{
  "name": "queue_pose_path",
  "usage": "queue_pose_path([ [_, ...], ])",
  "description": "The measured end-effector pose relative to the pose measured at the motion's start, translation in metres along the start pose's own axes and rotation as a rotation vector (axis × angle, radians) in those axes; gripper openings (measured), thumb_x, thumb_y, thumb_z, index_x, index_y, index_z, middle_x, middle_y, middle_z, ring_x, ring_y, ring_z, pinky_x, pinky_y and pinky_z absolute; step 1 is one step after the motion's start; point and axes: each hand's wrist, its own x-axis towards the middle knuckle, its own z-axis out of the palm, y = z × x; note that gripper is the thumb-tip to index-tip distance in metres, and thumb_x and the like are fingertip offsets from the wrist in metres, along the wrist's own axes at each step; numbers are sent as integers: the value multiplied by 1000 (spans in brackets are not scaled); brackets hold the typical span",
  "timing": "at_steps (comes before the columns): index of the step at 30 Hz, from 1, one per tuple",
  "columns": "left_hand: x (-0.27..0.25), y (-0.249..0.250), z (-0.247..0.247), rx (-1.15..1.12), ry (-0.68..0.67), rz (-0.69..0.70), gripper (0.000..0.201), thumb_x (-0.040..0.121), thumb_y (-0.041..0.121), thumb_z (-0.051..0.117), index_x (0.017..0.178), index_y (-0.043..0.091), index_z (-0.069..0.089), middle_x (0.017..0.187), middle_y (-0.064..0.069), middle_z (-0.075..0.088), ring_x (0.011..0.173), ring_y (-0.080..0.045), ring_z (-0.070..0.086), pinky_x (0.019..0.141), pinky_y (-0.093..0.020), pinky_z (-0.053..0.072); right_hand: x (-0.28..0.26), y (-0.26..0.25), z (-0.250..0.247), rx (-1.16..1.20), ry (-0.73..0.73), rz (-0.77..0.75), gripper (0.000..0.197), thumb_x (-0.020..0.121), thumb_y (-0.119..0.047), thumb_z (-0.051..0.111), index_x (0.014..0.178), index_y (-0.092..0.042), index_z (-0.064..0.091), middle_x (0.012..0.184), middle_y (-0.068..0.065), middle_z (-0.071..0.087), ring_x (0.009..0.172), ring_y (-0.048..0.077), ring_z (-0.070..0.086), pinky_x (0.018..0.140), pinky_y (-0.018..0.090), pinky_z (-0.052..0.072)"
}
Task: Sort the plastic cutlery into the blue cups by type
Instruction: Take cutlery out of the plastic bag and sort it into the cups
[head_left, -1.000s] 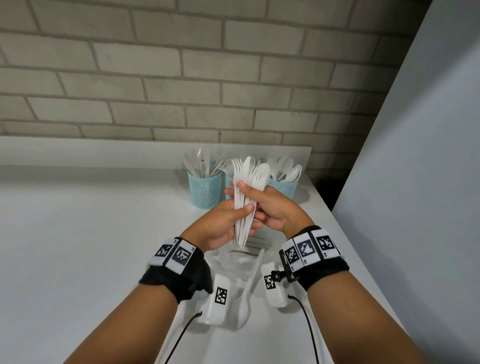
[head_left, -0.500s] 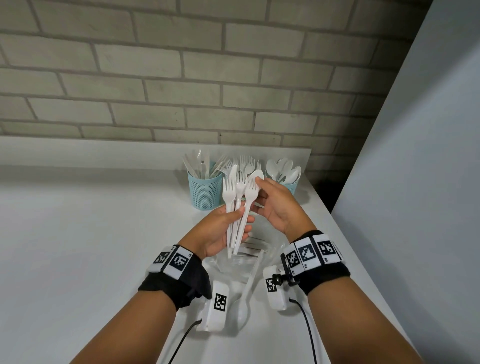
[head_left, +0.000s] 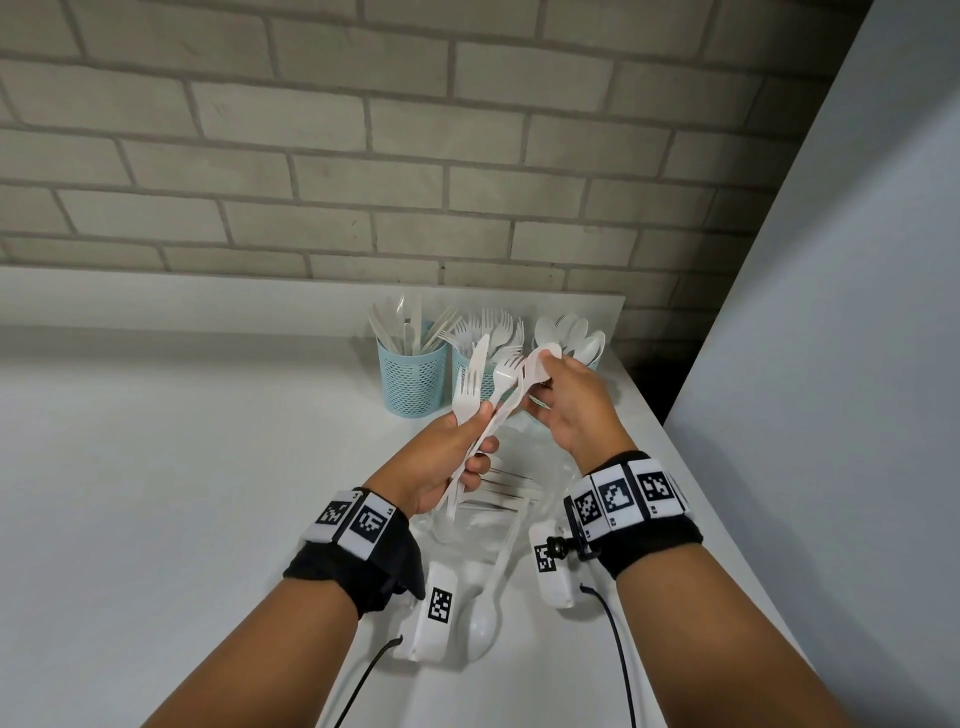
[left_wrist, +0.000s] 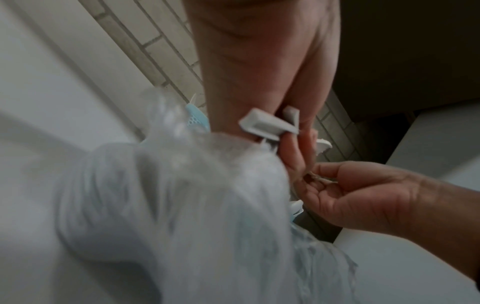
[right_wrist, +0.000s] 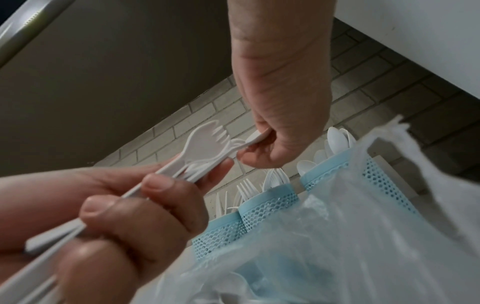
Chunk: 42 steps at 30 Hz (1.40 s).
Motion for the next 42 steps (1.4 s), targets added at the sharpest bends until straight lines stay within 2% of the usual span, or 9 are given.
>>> queue_pose_path([
  [10,-1,-1,0,87,-10,21,21,97,39,42,109,29,56,64,4,43,48,-5,28,44,-15,23,9,-3,-4,57,70,-52,12,97,-8,43,107,-10,51,69,6,53,57,15,53,61,28,50],
  [14,0,3,-1,108,24,51,19,98,37,41,105,29,57,62,3,41,49,-6,30,44,-16,25,22,-29,-10,24,284,-334,25,95,5,31,108,-15,41,79,8,54,58,18,59,55,25,52],
  [19,4,6,1,31,35,53,21,98,35,43,108,20,54,59,5,40,50,-6,33,48,-17,29,45,-56,-9,-39,430,-725,8,101,-10,31,100,-16,37,85,6,56,76,21,66,76,27,57],
  [24,7,0,-1,-65,-23,33,30,97,30,46,121,14,50,63,4,46,53,-5,41,47,-16,39,77,-35,-10,-409,491,-823,16,102,-16,32,107,-6,43,102,14,61,91,21,61,76,26,47],
  [29,1,3,-9,-108,-36,59,11,97,20,45,103,15,54,68,2,52,55,-8,53,50,-19,46,101,2,-24,-1257,462,-626,31,100,-28,35,114,-9,56,131,17,47,125,33,34,97,41,27],
  [34,1,5,-12,-108,18,103,12,96,11,48,104,12,56,74,-1,55,53,-7,55,49,-19,48,87,-9,-19,-1291,477,-641,31,95,-32,45,118,-14,55,143,17,34,134,33,23,105,45,22],
  [36,2,4,-11,-132,45,115,18,95,9,49,111,11,57,76,-2,58,53,-7,57,51,-18,48,73,-18,-9,-1172,426,-775,34,94,-33,48,120,-13,53,140,14,36,129,30,32,104,43,29],
  [40,3,2,-9,-172,124,123,16,93,5,53,107,8,60,79,-4,61,56,-8,61,53,-18,51,35,-24,16,-838,81,-949,19,93,-27,54,99,-10,60,110,2,46,76,10,51,77,29,50],
  [42,2,3,-9,-210,162,128,10,92,4,54,98,6,61,80,-5,61,55,-8,61,52,-18,51,23,-16,27,-806,85,-926,15,93,-25,54,97,-12,60,103,-1,46,80,13,52,79,30,48],
])
